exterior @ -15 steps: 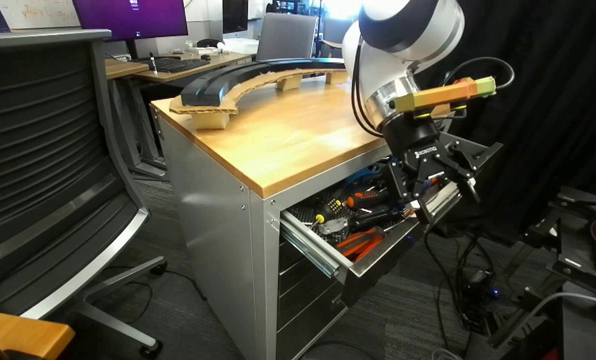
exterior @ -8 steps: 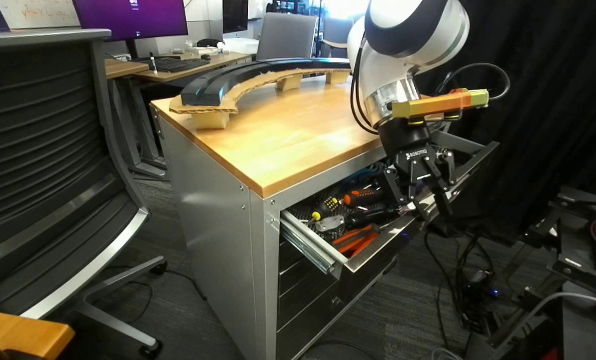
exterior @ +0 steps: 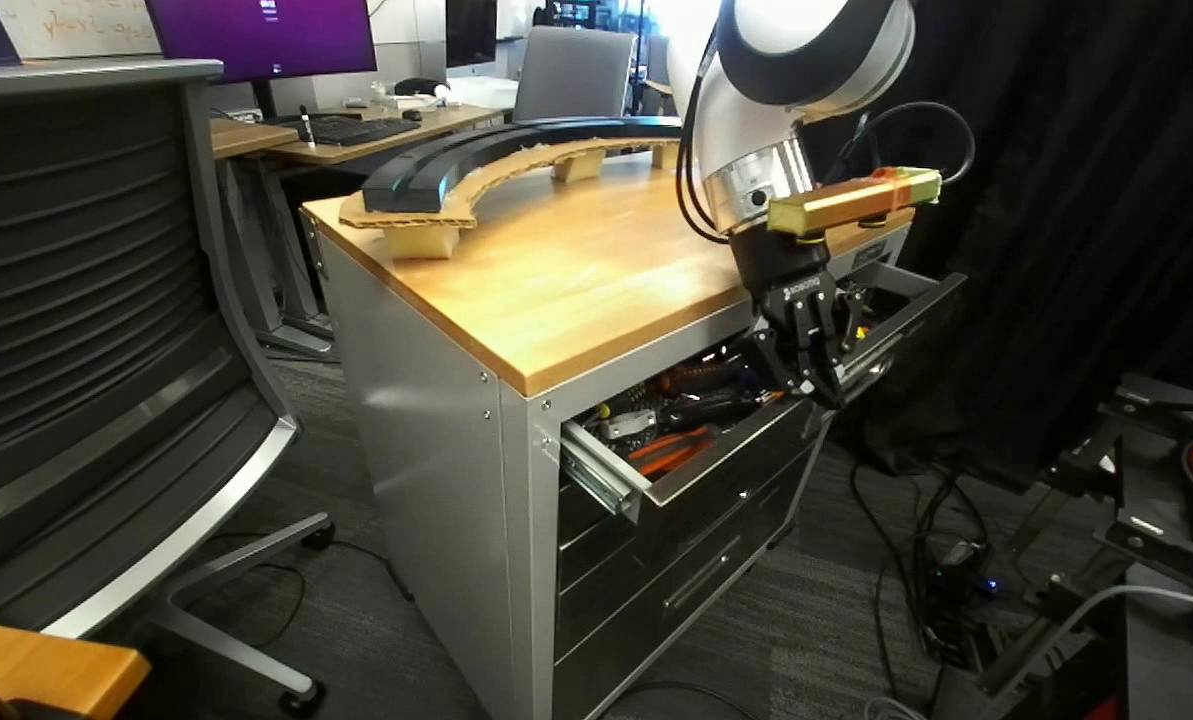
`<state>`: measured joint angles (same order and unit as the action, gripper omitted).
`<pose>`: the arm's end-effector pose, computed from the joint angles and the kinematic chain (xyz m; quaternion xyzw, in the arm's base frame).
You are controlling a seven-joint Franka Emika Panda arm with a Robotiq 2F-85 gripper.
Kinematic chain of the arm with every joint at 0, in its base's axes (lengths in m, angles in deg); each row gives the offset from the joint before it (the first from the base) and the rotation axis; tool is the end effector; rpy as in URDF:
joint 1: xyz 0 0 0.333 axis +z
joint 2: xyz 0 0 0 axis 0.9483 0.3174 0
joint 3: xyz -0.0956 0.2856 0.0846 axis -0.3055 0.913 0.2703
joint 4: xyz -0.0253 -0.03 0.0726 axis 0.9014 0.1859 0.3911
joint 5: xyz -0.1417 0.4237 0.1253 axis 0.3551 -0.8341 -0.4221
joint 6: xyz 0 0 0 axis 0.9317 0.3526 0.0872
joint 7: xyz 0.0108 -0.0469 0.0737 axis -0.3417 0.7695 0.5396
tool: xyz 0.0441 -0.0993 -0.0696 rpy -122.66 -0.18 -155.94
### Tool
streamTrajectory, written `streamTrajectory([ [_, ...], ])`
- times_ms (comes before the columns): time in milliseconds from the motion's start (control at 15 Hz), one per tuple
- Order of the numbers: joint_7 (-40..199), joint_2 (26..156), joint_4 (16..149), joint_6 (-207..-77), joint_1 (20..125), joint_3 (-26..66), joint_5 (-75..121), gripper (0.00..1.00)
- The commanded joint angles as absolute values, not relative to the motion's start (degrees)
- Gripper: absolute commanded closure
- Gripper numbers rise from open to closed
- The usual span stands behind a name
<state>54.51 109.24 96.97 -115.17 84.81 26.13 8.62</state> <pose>0.5660 0.1782 0.0781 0.9350 -0.1707 -0.3097 0.0271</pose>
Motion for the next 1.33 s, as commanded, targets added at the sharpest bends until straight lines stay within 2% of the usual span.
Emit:
streamTrajectory([
  [0, 53.6, 114.4, 89.6, -117.0, 87.4, 23.9, 17.6, 0.99],
  [467, 51.3, 118.1, 82.8, -116.7, 91.4, 21.6, 31.9, 0.99],
  [867, 46.0, 114.9, 86.2, -119.5, 94.5, 21.4, 42.2, 0.99],
  [1267, 45.5, 111.4, 90.5, -120.7, 92.1, 23.7, 39.0, 0.98],
])
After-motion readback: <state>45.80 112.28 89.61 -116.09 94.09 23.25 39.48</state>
